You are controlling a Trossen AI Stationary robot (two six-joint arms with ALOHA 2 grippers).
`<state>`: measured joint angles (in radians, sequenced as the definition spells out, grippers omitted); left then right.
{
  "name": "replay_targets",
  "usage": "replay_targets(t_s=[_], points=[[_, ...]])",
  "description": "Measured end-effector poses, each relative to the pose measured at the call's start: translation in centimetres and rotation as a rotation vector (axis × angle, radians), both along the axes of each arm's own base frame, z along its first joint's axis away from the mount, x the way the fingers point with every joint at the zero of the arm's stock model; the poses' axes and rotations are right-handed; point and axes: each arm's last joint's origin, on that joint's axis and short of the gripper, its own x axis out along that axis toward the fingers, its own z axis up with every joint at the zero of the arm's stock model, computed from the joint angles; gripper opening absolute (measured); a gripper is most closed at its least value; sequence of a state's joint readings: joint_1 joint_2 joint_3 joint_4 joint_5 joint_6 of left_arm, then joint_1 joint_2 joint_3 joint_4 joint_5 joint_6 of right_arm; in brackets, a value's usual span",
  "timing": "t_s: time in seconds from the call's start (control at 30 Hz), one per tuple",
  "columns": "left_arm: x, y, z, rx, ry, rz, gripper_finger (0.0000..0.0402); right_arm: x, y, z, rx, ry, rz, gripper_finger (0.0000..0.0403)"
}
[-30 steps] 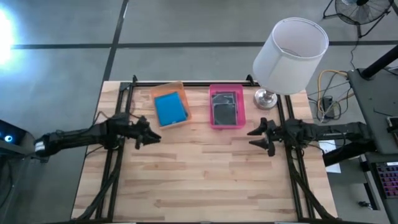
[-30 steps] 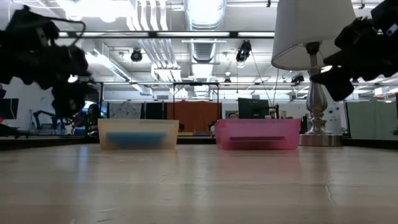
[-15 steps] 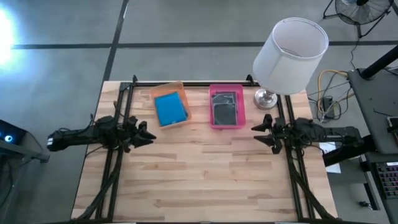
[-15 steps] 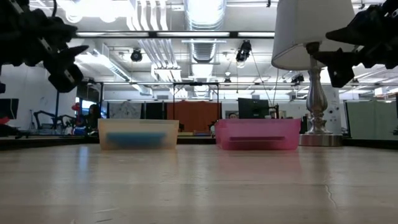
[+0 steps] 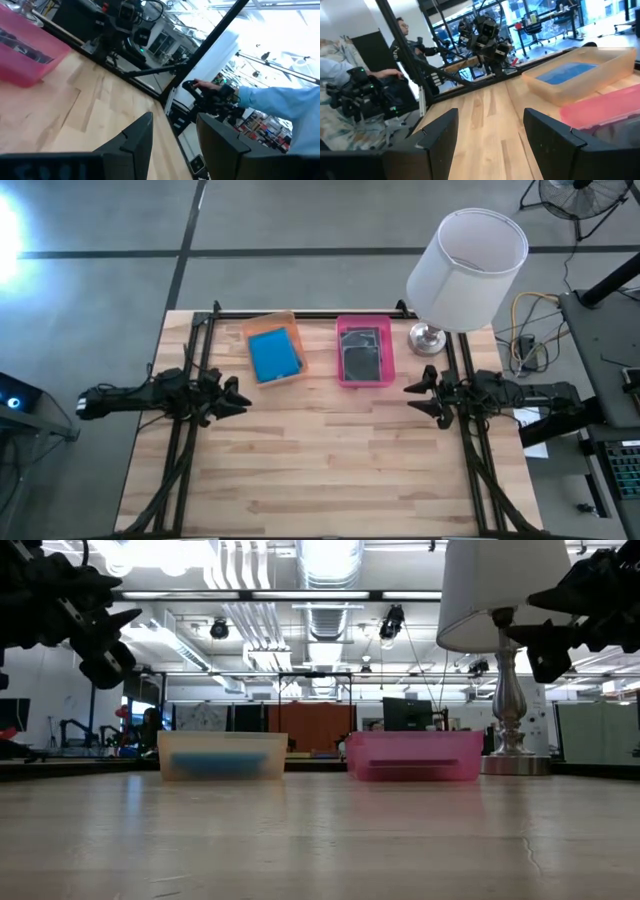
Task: Pick & place jewel cases by type
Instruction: Return to Home Position
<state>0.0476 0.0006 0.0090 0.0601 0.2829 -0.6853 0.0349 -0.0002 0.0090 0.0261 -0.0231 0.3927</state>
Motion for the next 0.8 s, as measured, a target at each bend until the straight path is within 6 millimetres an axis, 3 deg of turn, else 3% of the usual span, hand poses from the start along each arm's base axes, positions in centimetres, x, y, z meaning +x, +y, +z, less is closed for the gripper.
replay_targets(t_s=[0.8], points=[[0.02, -0.02, -0.05, -0.001, 0.000, 0.011, 0.0135, 0.17, 0.22, -0.30, -0.002, 0.037, 0.022, 0.0219]])
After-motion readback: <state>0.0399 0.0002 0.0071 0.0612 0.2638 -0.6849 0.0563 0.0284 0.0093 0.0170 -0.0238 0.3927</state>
